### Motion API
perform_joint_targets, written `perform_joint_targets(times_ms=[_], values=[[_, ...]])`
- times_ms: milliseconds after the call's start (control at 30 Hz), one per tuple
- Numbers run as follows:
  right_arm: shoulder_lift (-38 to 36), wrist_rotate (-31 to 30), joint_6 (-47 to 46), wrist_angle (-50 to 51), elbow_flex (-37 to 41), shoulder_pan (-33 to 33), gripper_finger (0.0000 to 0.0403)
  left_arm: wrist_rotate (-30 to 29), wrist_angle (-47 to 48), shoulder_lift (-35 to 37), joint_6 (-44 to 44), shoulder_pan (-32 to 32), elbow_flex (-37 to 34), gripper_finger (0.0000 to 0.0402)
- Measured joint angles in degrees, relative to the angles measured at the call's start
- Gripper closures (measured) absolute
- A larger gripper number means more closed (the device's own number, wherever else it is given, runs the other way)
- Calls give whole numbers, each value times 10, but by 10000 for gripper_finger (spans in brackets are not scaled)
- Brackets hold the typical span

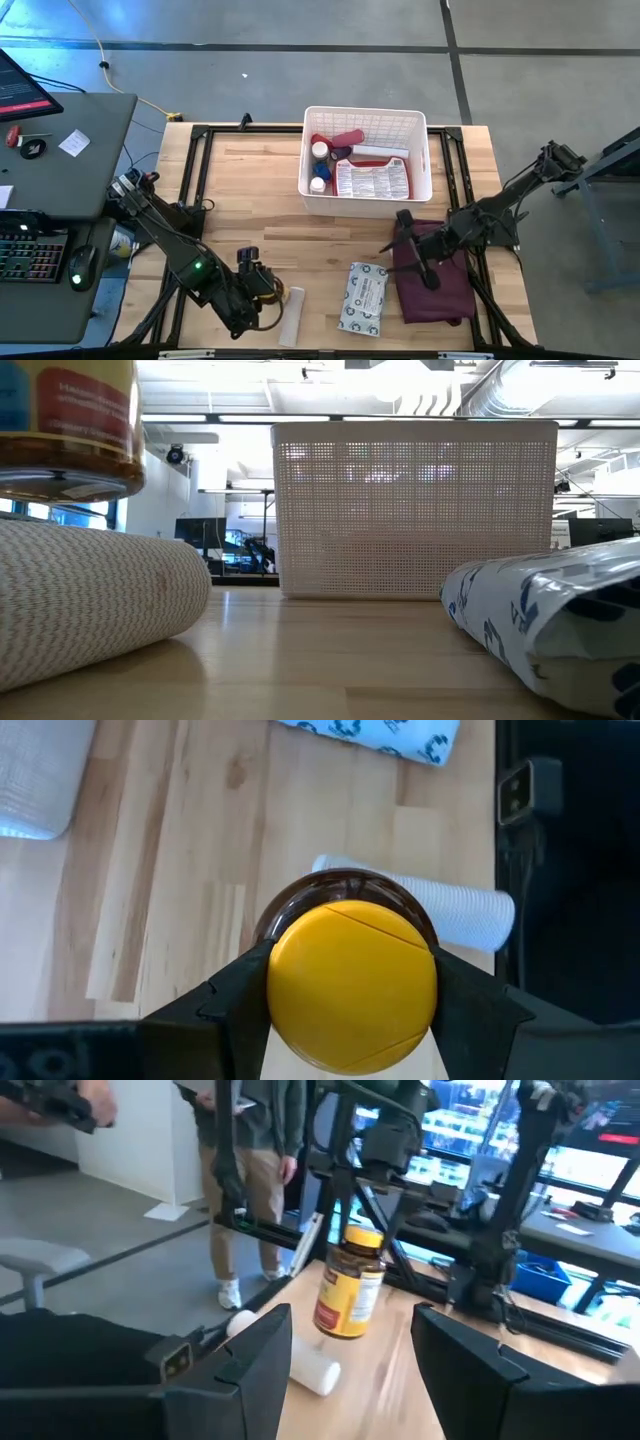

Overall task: Pick & place medical supplies in basket/bin
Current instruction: Put the yellow medicine bottle into the white container

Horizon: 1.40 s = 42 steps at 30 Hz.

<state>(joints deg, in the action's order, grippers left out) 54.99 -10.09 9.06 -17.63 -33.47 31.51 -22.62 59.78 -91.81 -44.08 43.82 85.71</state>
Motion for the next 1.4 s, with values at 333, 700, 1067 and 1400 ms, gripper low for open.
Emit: perform_joint_targets(times_ms=[333,700,1067,1400], values=[[-8,-97,42,-3,-57,-25,206,7,55,7,80,-46,71,149],[-5,-20,-101,203,-87,-68,205,10,68,4,127,-70,92,149],[-6,-27,-103,196,-87,-43,206,-25,-7,3,226,-83,92,149],[-6,-30,-92,197,-87,-19,206,-30,-11,3,381,-151,206,149]])
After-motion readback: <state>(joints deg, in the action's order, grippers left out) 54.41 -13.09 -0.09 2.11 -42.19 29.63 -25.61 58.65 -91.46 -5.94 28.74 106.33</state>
